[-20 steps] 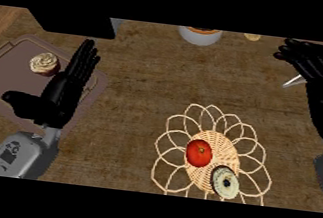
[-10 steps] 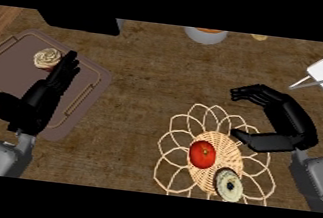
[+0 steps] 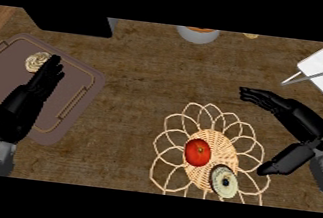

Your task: Pick the tomato from the placemat and place it in the tiered shelf

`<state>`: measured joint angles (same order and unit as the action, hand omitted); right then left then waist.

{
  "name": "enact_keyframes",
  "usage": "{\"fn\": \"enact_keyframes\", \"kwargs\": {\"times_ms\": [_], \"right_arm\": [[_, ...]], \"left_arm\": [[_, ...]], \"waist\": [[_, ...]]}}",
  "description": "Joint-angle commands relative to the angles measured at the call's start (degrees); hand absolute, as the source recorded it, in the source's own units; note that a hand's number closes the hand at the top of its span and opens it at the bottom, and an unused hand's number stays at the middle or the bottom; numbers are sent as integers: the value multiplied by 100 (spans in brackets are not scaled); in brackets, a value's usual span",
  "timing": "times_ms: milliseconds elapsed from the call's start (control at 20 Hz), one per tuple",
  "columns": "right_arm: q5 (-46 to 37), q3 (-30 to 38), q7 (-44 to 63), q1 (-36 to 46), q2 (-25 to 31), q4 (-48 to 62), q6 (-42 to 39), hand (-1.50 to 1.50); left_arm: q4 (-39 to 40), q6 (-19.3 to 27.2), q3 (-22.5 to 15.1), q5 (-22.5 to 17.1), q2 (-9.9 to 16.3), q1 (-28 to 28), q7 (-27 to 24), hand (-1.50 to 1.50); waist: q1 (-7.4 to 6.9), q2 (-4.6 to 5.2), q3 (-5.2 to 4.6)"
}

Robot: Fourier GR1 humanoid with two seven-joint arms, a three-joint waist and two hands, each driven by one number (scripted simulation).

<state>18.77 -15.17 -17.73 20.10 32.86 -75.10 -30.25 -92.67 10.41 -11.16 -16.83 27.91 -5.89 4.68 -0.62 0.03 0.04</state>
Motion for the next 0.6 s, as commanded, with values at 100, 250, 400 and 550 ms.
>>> {"fn": "enact_keyframes", "kwargs": {"times_ms": [100, 250, 400, 550], "right_arm": [[-917, -78, 213, 337, 404, -444, 39, -150], [-1000, -226, 816, 251, 435, -1076, -44, -150], [-1125, -275, 1176, 188, 222, -1259, -172, -150], [-1344, -264, 1598, 107, -30, -1614, -147, -150]], "left_arm": [[-243, 17, 27, 131, -64, 242, 71, 0], [-451, 168, -13, 286, -198, 275, 177, 0], [-257, 106, -14, 367, -373, -66, 442, 0], [-152, -392, 505, 164, -108, 44, 293, 0]], "waist": [[36, -20, -5], [70, -30, -7], [77, -12, -4], [65, -13, -5]]}}
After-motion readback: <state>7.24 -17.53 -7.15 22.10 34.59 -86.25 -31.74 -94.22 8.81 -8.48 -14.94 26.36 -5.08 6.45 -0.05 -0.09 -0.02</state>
